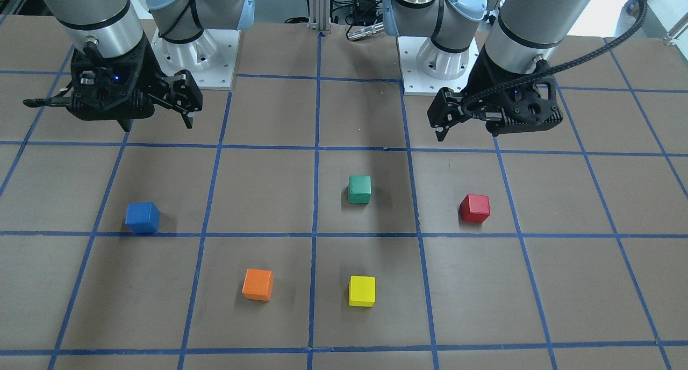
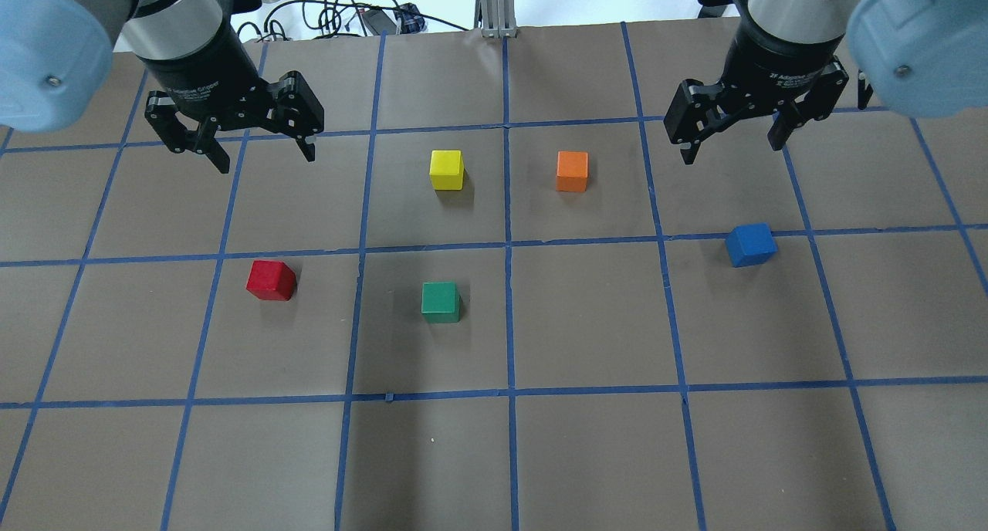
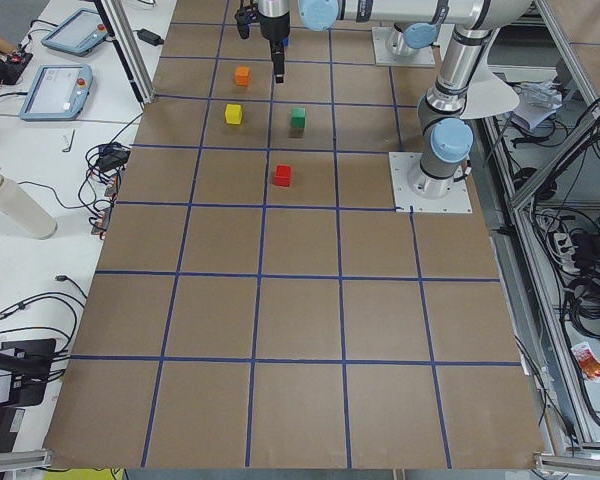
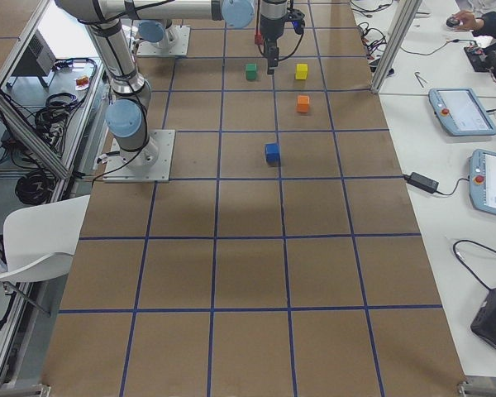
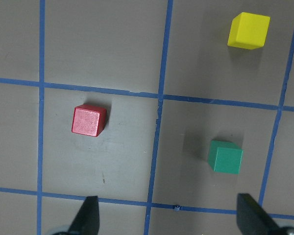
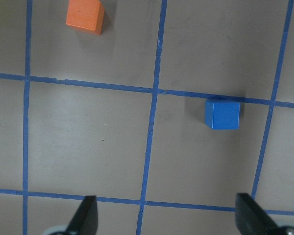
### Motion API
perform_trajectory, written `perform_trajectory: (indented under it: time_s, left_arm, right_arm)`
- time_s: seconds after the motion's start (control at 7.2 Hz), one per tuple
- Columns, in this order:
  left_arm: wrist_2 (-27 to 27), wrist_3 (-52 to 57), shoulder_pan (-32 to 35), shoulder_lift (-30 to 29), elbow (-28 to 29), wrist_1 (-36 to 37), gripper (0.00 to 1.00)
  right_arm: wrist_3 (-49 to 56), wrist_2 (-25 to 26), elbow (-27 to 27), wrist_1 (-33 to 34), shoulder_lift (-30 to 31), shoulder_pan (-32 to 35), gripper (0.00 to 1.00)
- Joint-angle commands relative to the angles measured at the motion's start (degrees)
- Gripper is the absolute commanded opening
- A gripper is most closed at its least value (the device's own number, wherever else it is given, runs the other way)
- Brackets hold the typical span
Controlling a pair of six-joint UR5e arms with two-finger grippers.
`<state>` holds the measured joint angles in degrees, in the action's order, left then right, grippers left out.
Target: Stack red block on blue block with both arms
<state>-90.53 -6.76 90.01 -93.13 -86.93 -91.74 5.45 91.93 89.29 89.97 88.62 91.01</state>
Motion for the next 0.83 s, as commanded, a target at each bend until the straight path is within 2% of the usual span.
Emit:
perform_trajectory:
  time_s: [0.0,0.42,0.56,0.69]
  left_arm:
    - [0.0,0.1,0.0,0.1,-0.2,0.0,1.00]
    - [-0.1,0.9,0.0,0.0,-0.4,0.2,1.00]
    - [-0.1,2.7,-0.8,-0.1,-1.6,0.1,1.00]
    - [0.3,7.4,-3.7,0.0,-5.6,0.7,1.00]
  right_arm:
    - [0.0,0.0,0.0,-0.1,0.0,0.0,1.00]
    - [0.0,0.1,0.0,-0.1,0.1,0.0,1.00]
    - [0.0,0.1,0.0,-0.1,0.1,0.0,1.00]
    - [0.0,0.0,0.0,0.0,0.1,0.0,1.00]
